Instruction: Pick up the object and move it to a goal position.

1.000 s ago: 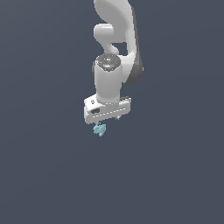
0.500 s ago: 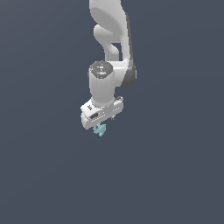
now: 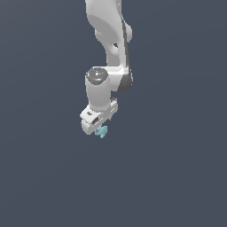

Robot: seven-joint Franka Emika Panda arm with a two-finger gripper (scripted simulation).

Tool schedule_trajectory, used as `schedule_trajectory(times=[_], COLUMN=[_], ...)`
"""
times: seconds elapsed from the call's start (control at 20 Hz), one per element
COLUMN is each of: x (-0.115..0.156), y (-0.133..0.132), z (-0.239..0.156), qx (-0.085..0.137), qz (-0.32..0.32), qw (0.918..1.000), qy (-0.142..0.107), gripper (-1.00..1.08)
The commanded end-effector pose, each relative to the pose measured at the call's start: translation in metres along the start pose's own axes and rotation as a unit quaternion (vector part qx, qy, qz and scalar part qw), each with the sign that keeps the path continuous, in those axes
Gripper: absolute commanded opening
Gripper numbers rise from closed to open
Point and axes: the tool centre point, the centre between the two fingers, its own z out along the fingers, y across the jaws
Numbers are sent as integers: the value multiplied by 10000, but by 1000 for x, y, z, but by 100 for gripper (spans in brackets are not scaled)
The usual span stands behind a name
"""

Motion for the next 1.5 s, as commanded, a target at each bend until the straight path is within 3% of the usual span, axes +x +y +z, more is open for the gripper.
schedule_trajectory(times=[0.0, 0.6, 1.0, 1.45], x=[-4, -15, -16, -16], y=[0, 1, 0, -1], z=[5, 19, 23, 62], qx=[19, 70, 73, 74], qz=[-285, -1033, -1063, -1082], qw=[9996, 9946, 9943, 9941], qy=[11, 52, 53, 55], gripper=[100, 100, 100, 100])
